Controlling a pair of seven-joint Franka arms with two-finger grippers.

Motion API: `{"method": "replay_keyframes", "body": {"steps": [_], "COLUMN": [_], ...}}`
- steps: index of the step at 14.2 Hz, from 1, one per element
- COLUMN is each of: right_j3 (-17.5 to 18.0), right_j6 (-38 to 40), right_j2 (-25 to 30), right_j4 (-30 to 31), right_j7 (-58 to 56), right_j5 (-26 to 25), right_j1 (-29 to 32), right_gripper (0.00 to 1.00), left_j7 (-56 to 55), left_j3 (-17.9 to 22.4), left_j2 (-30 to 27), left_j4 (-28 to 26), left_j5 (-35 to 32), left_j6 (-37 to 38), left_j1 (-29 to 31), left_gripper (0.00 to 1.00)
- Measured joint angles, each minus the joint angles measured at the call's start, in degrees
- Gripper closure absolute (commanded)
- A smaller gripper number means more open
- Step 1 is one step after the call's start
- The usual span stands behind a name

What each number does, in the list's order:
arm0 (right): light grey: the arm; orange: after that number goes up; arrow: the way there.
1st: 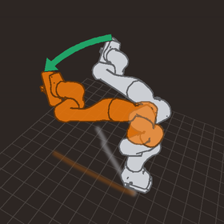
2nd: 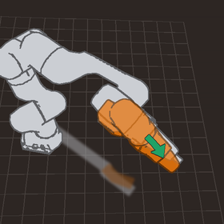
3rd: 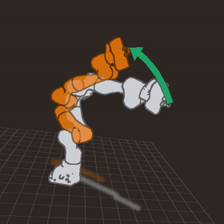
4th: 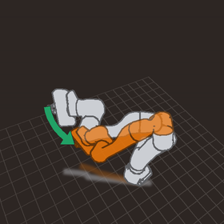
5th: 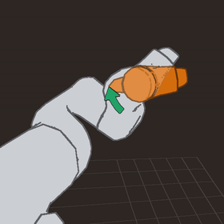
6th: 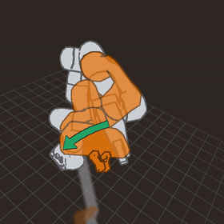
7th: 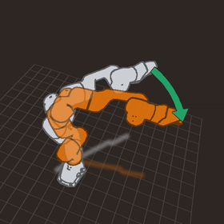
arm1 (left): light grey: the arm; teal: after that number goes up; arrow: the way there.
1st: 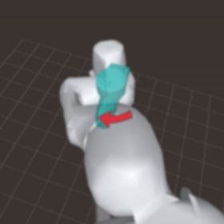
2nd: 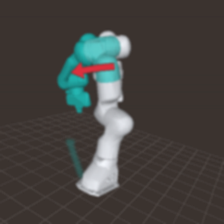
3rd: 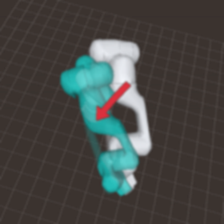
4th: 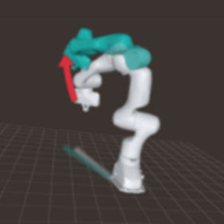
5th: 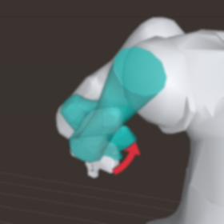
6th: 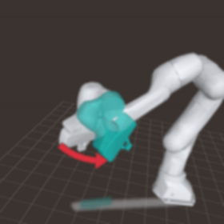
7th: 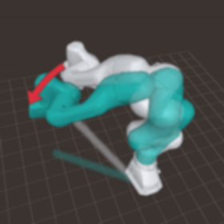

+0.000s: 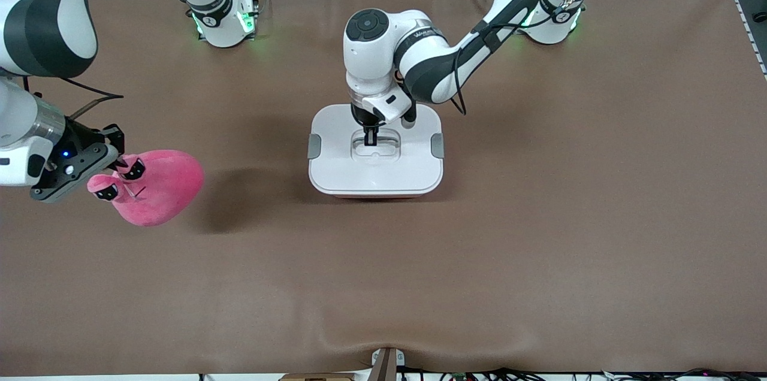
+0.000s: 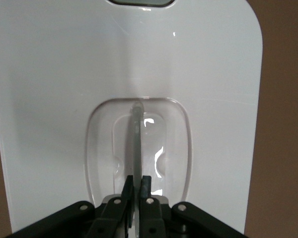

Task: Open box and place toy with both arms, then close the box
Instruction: 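Grasp the pink toy with the right gripper while the left gripper grasps the handle, then lift the lid off with the left gripper while the right gripper lifts the toy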

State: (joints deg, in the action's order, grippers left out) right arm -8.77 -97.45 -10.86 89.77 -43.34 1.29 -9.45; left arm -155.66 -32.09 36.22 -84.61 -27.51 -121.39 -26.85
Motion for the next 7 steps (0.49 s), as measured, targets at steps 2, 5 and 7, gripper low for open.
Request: {"method": "replay_keyframes", "body": {"steps": [2, 5, 7], "right_j3": [0.0, 0.1, 0.2], "right_j6": [0.0, -0.2, -0.6], "right_j2": [-0.1, -0.1, -0.1], "right_j4": [0.0, 0.0, 0.0], "right_j7": [-5.1, -9.4, -12.2], "right_j5": [0.2, 1.3, 2.2], "right_j1": [0.0, -1.3, -2.7], "right_gripper": [1.00, 1.00, 1.00], "left_j7": [0.3, 1.7, 4.6], "left_j3": [0.0, 0.0, 0.0], "left_j2": [-0.9, -3.8, -5.9], "left_j4": [0.8, 1.5, 1.5], "left_j5": [-0.3, -0.3, -0.2], "left_j6": [0.1, 1.9, 3.3], "left_j1": [0.1, 0.6, 1.8], "left_gripper": [1.00, 1.00, 1.00]}}
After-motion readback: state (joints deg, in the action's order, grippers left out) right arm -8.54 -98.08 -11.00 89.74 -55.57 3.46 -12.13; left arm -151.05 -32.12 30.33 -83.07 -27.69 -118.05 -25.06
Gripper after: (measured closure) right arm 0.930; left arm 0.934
